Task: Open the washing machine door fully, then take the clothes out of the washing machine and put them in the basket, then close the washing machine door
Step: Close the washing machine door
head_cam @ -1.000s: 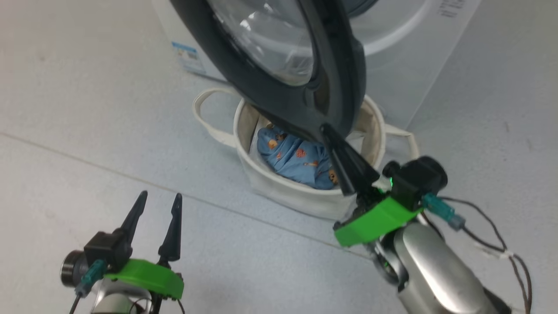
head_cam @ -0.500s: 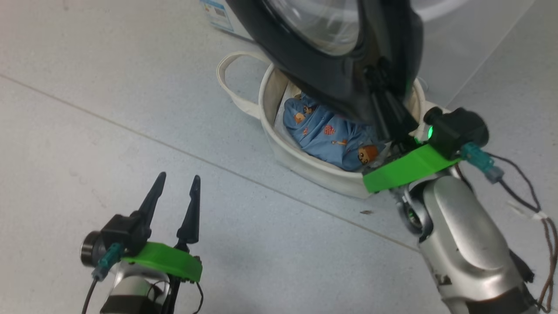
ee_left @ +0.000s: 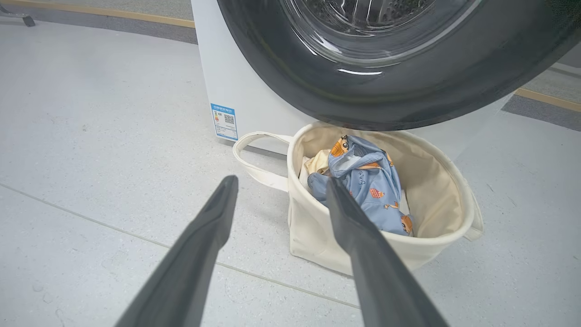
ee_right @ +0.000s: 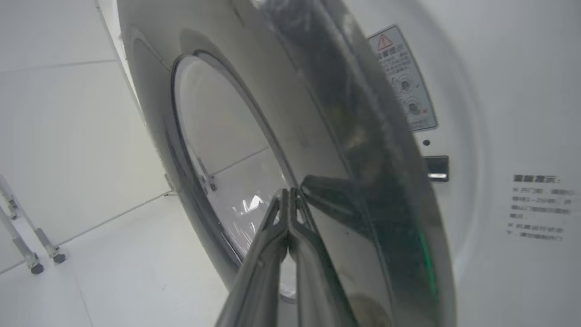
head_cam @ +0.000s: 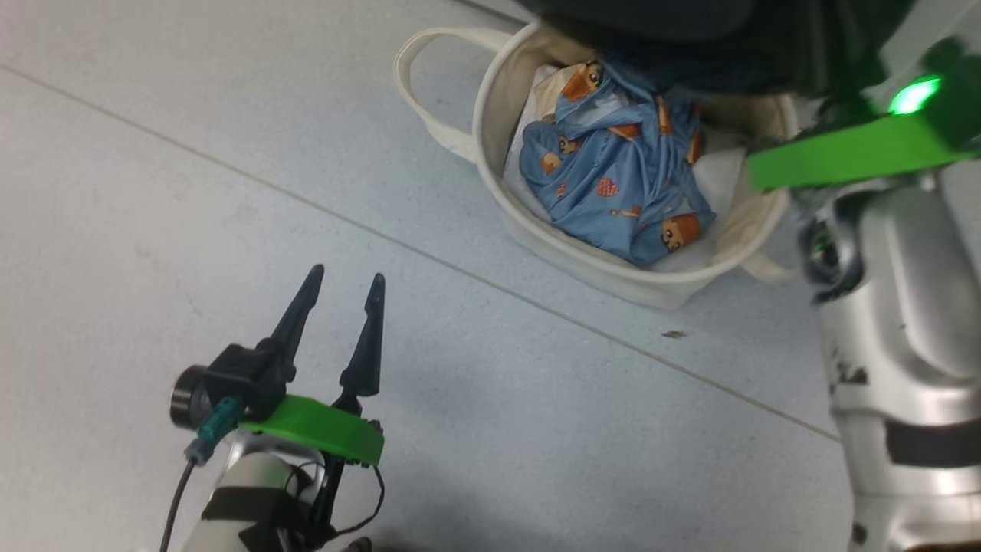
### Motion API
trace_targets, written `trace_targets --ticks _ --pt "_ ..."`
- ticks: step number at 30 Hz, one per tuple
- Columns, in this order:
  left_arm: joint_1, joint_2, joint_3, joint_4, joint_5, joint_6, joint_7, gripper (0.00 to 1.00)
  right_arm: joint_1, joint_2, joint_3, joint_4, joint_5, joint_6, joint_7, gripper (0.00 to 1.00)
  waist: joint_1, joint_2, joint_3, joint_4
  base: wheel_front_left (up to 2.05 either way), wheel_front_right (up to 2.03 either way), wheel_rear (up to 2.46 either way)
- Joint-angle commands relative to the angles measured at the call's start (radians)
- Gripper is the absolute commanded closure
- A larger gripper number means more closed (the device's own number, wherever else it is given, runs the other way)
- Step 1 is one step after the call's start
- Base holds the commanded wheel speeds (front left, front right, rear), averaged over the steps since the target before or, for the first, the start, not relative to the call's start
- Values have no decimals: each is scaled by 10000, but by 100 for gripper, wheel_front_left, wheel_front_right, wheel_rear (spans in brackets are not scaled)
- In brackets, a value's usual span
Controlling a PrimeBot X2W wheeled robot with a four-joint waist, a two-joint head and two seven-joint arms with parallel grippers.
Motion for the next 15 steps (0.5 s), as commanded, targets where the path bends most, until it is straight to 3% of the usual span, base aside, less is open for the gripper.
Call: trace_targets --ticks 1,15 --pt "-141 130 375 -273 126 -19 -120 0 -406 182 -215 -313 106 -2 -122 100 0 0 199 151 0 0 0" --pt "-540 -253 504 -750 419 -269 -120 0 -2717 177 -1754 192 -1091 -2 -122 100 0 0 1314 464 0 0 0"
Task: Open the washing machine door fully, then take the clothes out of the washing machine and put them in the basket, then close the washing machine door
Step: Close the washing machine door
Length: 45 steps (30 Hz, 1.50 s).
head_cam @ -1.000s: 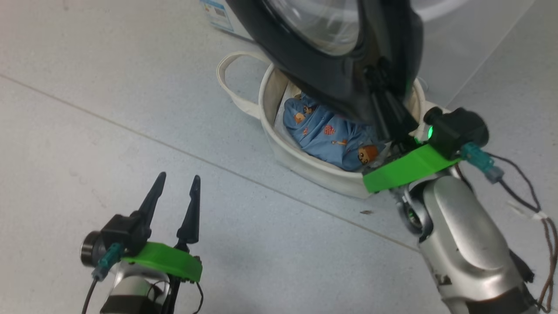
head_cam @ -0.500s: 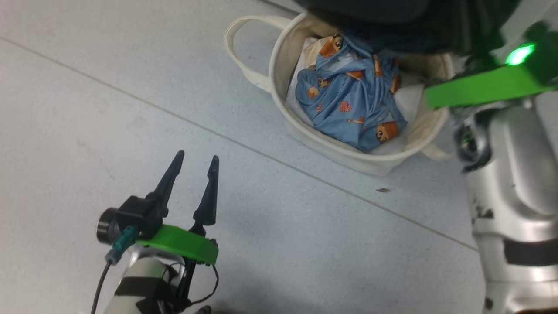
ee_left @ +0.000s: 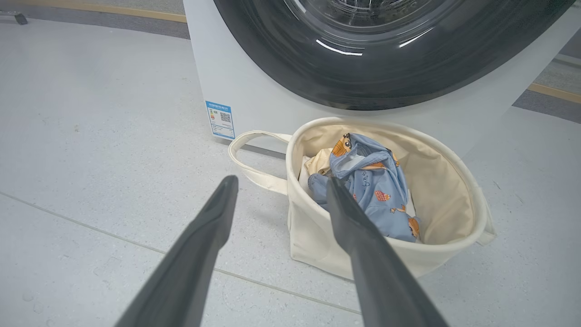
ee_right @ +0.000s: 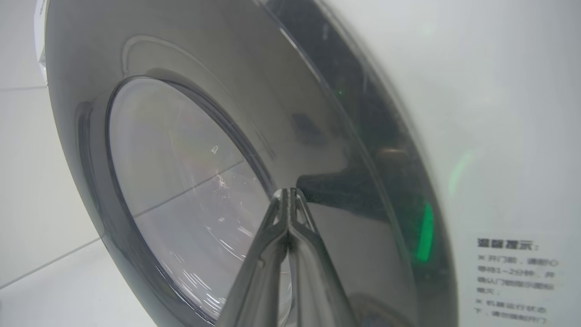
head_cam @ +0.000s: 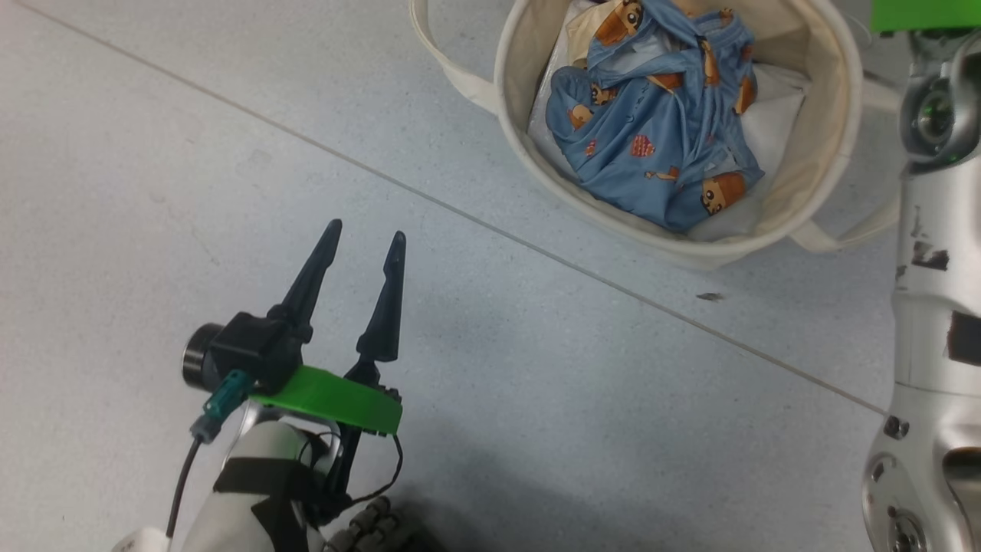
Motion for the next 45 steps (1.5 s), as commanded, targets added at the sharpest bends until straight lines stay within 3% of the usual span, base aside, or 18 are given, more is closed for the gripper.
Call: trace_targets --ticks 1,7,14,22,32,37,45 --pt "6 181 422 -301 102 -17 -118 0 -364 222 -41 -313 5 -6 -40 100 0 0 83 54 0 0 0" --pt "-38 115 454 -265 136 -49 -118 0 -642 223 -359 -328 161 -6 -40 100 0 0 252 67 0 0 0" --pt "-118 90 526 -217 232 -75 -118 0 -427 224 12 -304 473 -6 -40 100 0 0 149 -64 0 0 0" --pt "128 76 927 -184 191 -117 -118 0 1114 225 1588 -891 810 -6 -40 100 0 0 -934 -490 0 0 0" --pt "1180 214 1680 -280 452 -213 -118 0 4022 225 3505 -2088 897 -6 -40 100 0 0 -3049 -1663 0 0 0" --pt "1741 176 1970 -312 -117 -518 -118 0 5566 225 3467 -2962 1030 -6 -40 100 0 0 -3907 -2302 0 0 0" --pt "2590 364 2227 -1266 201 -748 -118 0 7863 225 2403 -3977 1332 -6 -40 100 0 0 -4610 -3121 0 0 0"
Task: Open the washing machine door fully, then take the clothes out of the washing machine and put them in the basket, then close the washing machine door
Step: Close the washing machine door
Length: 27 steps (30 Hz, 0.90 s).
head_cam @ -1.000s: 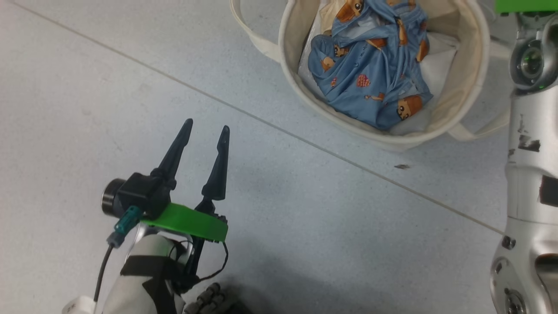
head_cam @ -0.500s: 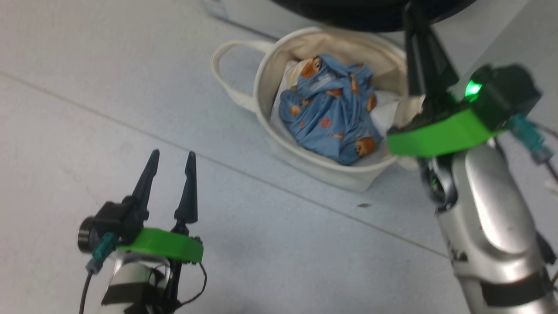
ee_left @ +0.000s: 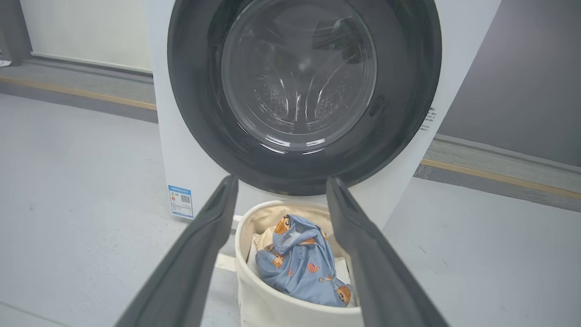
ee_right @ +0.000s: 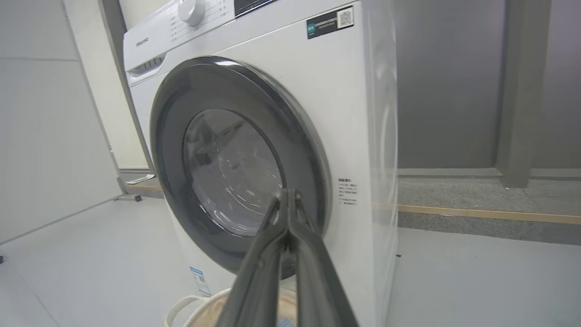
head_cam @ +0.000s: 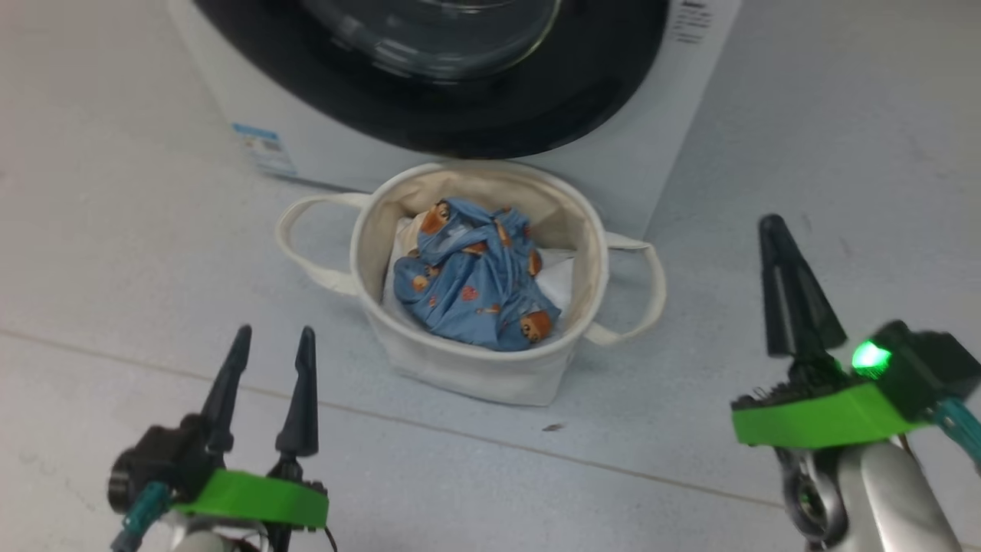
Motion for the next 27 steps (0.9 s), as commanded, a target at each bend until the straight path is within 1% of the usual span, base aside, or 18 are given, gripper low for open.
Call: trace_targets --ticks 1,2,3,6,10,13,16,20,23,27 --pt "147 146 297 -125 -169 -61 -61 0 125 154 -87 -451 107 -2 35 71 0 -1 -432 -455 0 0 0" --pt "180 157 271 -81 -144 -73 -61 0 336 154 -330 -475 31 -2 35 21 0 -1 -511 -503 0 0 0" --pt "215 189 253 -45 -75 -80 -61 0 525 154 -534 -497 -21 -2 35 0 0 -1 -583 -552 0 0 0" --pt "359 271 344 -56 201 -66 -61 0 966 154 -894 -565 121 -2 35 0 0 -1 -799 -766 0 0 0" --pt "670 250 454 277 270 -71 -61 0 1394 154 -699 -623 390 -2 35 0 0 -1 -1047 -1027 0 0 0" --pt "759 251 491 470 373 -74 -61 0 1683 154 -688 -408 316 -2 35 0 0 -1 -1231 -1128 0 0 0" --pt "815 225 500 577 396 -66 -61 0 1827 154 -782 -289 321 -2 35 0 0 -1 -1372 -1146 0 0 0" --pt "953 156 610 770 520 98 -61 0 2105 154 -874 -87 431 -2 35 0 0 -1 -1722 -1133 0 0 0" --pt "1110 120 493 802 677 83 -61 0 2309 154 -760 134 556 -2 35 0 0 -1 -1949 -1085 0 0 0" --pt "1255 64 497 1110 712 200 -61 0 2406 154 -888 332 493 -2 35 0 0 -1 -2202 -1003 0 0 0"
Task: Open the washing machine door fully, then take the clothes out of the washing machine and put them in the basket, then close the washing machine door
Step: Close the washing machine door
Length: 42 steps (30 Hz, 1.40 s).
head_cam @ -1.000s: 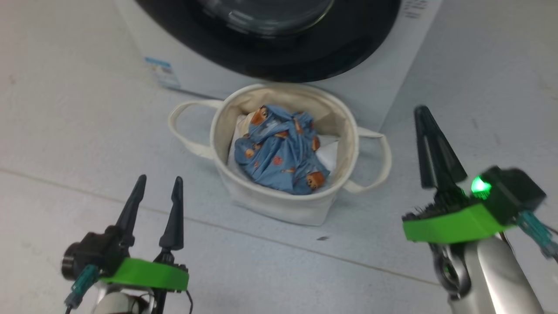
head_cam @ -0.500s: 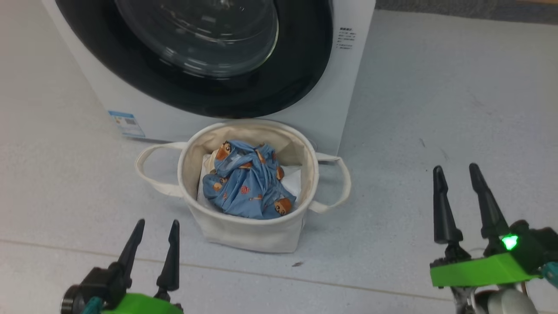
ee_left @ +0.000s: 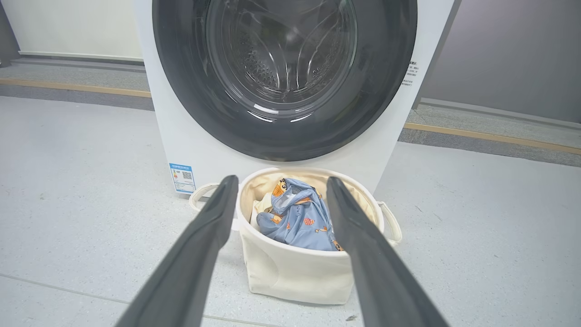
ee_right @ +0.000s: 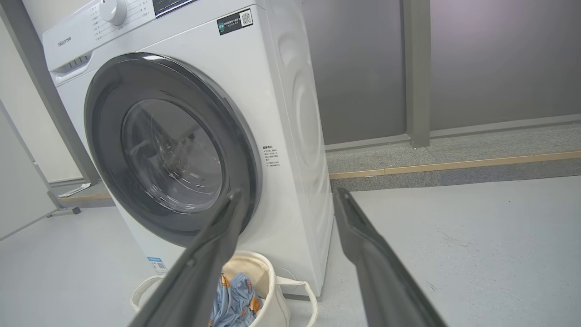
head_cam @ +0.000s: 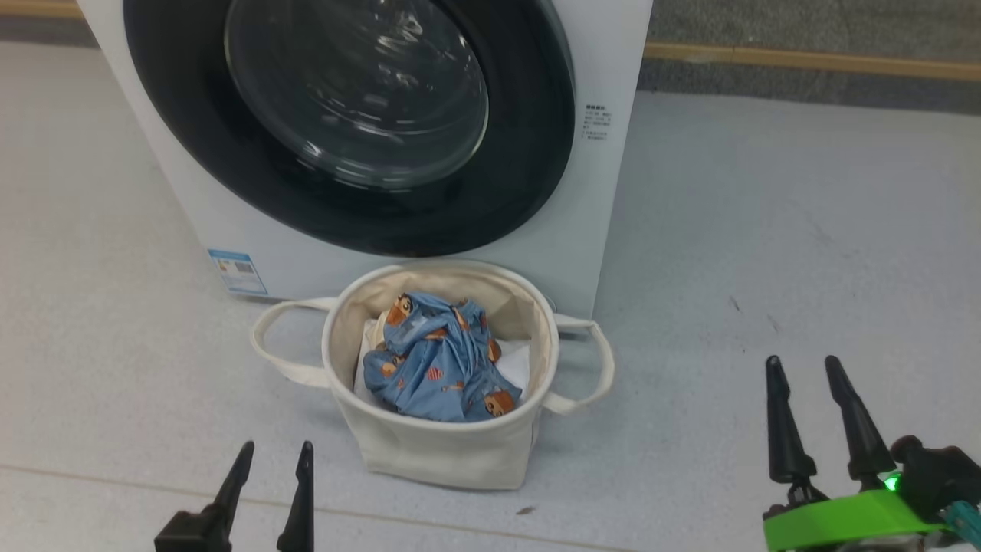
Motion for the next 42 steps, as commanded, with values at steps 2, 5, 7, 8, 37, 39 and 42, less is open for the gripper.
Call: trace_targets --ticks 2,5,7,8,37,39,42 --pt "-153 22 288 -166 2 39 -61 0 -150 -58 35 -234 43 -2 23 0 0 -1 -239 73 0 0 0" --pt "-3 -1 282 -2 24 64 -61 0 -98 -58 59 -111 33 -2 23 0 0 -1 -370 55 0 0 0" --pt "31 -7 243 54 51 57 -61 0 -101 -58 146 -80 18 -2 23 0 0 -1 -402 49 0 0 0" --pt "11 -3 203 -59 81 32 -61 0 -100 -58 171 -71 9 -2 23 0 0 -1 -412 51 0 0 0" --pt "313 74 39 -616 385 139 -61 0 -47 -58 187 -140 -41 -2 23 0 0 -1 -482 77 0 0 0" --pt "299 73 32 -648 402 119 -61 0 -41 -58 151 -128 -46 -2 23 0 0 -1 -470 92 0 0 0" --pt "304 74 40 -680 428 99 -61 0 -42 -58 198 -103 -43 -2 23 0 0 -1 -467 102 0 0 0"
